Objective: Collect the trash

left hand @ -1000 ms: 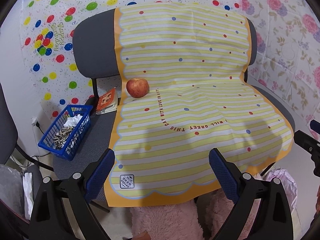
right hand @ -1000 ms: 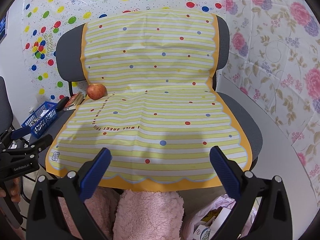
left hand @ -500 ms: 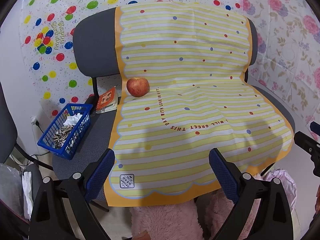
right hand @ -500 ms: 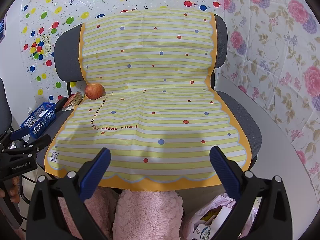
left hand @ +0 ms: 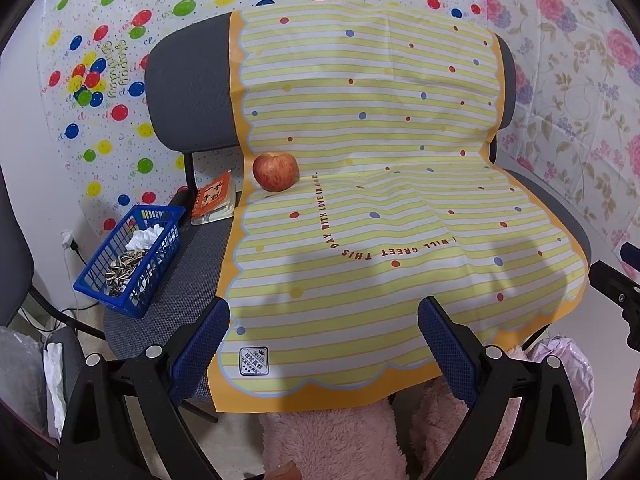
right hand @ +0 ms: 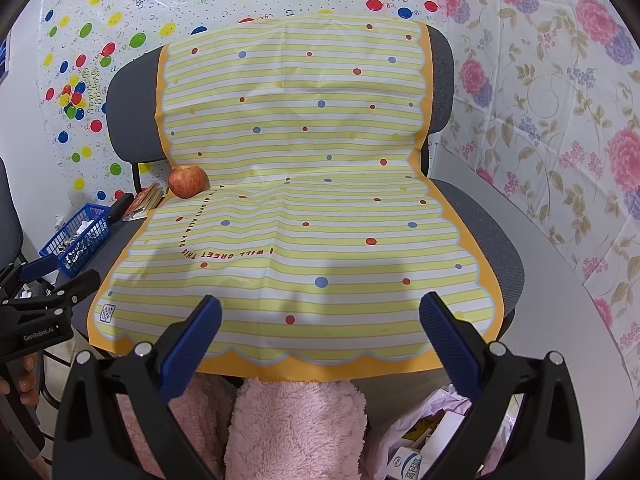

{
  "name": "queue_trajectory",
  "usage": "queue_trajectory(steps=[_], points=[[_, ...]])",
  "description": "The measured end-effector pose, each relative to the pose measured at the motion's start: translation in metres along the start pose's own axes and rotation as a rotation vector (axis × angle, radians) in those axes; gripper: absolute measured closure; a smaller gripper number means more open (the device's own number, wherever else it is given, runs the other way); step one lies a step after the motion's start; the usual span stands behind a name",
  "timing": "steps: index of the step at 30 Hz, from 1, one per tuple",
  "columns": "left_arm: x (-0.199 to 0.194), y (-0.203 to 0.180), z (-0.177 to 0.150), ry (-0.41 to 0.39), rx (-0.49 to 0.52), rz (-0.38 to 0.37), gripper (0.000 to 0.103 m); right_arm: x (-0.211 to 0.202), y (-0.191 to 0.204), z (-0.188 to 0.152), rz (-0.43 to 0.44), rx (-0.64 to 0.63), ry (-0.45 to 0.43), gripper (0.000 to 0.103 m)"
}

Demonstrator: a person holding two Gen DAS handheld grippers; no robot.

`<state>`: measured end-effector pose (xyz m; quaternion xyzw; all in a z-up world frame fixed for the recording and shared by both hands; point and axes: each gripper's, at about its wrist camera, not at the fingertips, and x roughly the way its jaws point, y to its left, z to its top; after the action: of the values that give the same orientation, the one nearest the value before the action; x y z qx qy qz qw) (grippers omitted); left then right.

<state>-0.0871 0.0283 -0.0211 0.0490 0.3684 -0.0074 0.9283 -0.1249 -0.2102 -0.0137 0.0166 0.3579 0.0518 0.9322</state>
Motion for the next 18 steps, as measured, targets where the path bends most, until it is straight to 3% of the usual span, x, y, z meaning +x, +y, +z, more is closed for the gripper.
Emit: queue_trajectory(steps=[18], points=[[-0.0039,0.0017,0.0007,-0.007,-0.006,0.003,0.009,0.0000,-0.0006,-0.0016,-0.004,0.007,-0.004,0.006]])
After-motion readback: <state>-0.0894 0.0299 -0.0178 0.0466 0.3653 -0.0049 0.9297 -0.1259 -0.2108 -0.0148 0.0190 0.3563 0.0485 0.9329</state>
